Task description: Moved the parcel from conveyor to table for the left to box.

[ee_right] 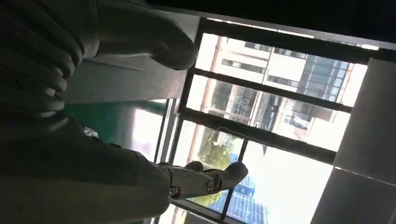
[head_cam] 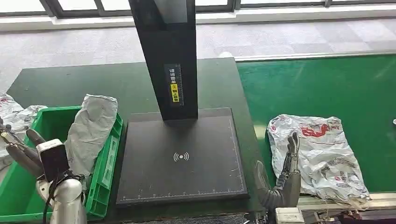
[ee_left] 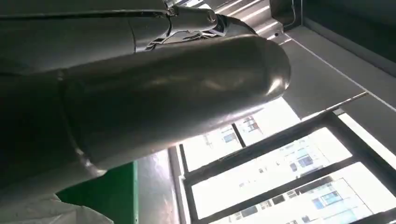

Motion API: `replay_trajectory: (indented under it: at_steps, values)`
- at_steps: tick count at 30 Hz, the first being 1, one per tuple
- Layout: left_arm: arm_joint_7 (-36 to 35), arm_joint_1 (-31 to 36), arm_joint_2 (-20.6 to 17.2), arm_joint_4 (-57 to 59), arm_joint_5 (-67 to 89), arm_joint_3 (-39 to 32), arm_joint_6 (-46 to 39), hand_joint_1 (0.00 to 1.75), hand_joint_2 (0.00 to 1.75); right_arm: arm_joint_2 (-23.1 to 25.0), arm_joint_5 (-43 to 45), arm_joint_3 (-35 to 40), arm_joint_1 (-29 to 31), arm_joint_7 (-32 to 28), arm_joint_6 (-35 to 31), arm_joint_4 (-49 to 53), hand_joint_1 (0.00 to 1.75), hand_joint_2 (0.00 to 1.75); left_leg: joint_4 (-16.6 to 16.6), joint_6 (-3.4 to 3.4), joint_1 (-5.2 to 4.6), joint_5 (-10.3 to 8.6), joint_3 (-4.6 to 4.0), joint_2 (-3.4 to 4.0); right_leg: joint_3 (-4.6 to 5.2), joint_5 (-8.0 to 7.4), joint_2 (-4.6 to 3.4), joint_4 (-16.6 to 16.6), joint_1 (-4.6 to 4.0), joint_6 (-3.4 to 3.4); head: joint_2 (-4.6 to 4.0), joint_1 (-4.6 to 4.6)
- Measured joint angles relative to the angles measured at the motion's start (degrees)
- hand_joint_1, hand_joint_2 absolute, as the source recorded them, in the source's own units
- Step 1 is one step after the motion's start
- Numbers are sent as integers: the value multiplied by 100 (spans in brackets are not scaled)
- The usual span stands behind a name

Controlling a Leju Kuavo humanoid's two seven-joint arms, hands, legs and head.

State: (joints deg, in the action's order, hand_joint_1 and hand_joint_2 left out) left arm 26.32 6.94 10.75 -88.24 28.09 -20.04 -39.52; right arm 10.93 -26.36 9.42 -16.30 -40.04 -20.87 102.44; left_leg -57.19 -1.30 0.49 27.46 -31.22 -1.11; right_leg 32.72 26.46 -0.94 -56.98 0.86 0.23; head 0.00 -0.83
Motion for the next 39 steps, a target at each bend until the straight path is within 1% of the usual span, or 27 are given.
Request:
replay_trajectory:
  at_steps: [2, 4, 5, 6, 8, 10, 12, 13, 14, 15, 17, 20, 24, 33, 37, 38, 39]
  values:
    - [11, -17, 2, -50, -19, 32, 2, 0, 0, 17, -6, -41, -10, 2, 2, 0, 0, 175, 0, 0, 0, 0, 0, 0, 0, 0, 0, 0, 0, 0, 0, 0]
    - [222, -58, 2, -122, -409, 107, 202, 0, 0, 45, -165, -85, -17, 41, -120, 0, 0, 175, 0, 0, 0, 0, 0, 1, 1, 0, 0, 0, 0, 0, 0, 0]
    - [366, -95, 4, -177, -694, 162, 399, 0, 0, 83, -351, -142, -29, 158, -235, 0, 0, 175, 0, 0, 0, 0, 1, 1, 2, 0, -1, 0, 0, 0, 0, 0]
    - [518, -176, 31, -324, -1197, 280, 865, 0, 0, 122, -804, -249, -47, 484, -451, 0, 0, 175, -1, 0, 0, 0, 0, 0, 2, 0, -1, 1, 0, 0, 0, 0]
    - [651, -282, 35, -504, -1607, 451, 1400, 0, 0, 153, -1334, -390, -69, 824, -650, 0, 0, 175, -1, 0, 0, 0, -3, -2, 2, 0, 0, 2, 0, 0, 0, 0]
    - [934, -493, 79, -790, -2257, 815, 2577, 0, 0, 162, -2350, -697, -40, 1533, -863, -4, 0, 175, -2, 1, 0, 1, -6, -2, 5, 0, 0, 4, 5, 1, 0, 0]
    - [1233, -713, 107, -1063, -2656, 1321, 3965, 0, 0, 162, -3353, -1192, 97, 2274, -863, -121, 0, 175, -5, 14, 0, 8, -10, -2, 1, -3, 2, 7, 11, 6, 0, 2]
    - [1235, -792, 153, -1139, -2642, 1555, 4421, 0, 0, 159, -3785, -1501, 238, 2561, -795, -263, 0, 175, -6, 16, -2, 8, -10, -3, -1, -3, 2, 9, 16, 8, 0, 2]
    - [1226, -848, 211, -1150, -2705, 1765, 4638, 0, 0, 159, -4313, -1927, 398, 2851, -706, -477, 0, 175, -8, 19, -8, 10, -10, -2, -1, -7, 4, 10, 21, 14, 0, 2]
    - [1224, -894, 257, -1134, -2797, 1901, 4634, 0, 0, 157, -4822, -2290, 538, 3082, -678, -661, 0, 175, -8, 23, -12, 13, -9, -1, 0, -8, 2, 11, 26, 16, 0, 2]
    - [1228, -921, 334, -1067, -2970, 1980, 4677, 0, 0, 125, -5590, -2942, 756, 3503, -660, -1068, 0, 175, -11, 27, -13, 14, -10, -1, -1, -10, 3, 13, 26, 20, 0, 2]
    - [1239, -939, 378, -961, -3213, 1978, 4957, 0, 0, 19, -5707, -3557, 1001, 3657, -524, -1640, 0, 175, -12, 26, -17, 13, -9, -1, 0, -11, 3, 13, 20, 21, 0, 2]
    - [1233, -961, 437, -887, -3316, 1967, 5077, 0, 0, -116, -5766, -4108, 1194, 3716, -481, -2255, 0, 175, -11, 25, -16, 13, -10, -1, 1, -9, 3, 8, 14, 18, 0, 0]
    - [1246, -1057, 479, -843, -3182, 1952, 5237, 0, 0, -429, -5919, -4454, 1572, 4087, -371, -3133, 0, 175, -10, 24, -15, 13, -10, -1, 3, -5, 1, 8, 14, 17, 0, 2]
    - [1246, -1053, 481, -802, -3030, 1943, 5220, 0, 0, -544, -6076, -4627, 1660, 4205, -105, -3586, 0, 175, -10, 24, -15, 13, -10, -1, 2, -6, 1, 9, 17, 17, 0, 2]
    - [1244, -1051, 481, -789, -2994, 1943, 5206, 0, 0, -568, -6100, -4653, 1693, 4188, -68, -3749, 59, 175, -10, 24, -15, 13, -10, 0, 2, -6, 1, 9, 16, 17, 0, 2]
    - [1244, -1050, 481, -778, -2988, 1943, 5187, 0, 0, -599, -6116, -4670, 1723, 4158, -57, -3913, 59, 175, -10, 25, -15, 13, -11, 0, 2, -6, 1, 8, 16, 17, 0, 2]
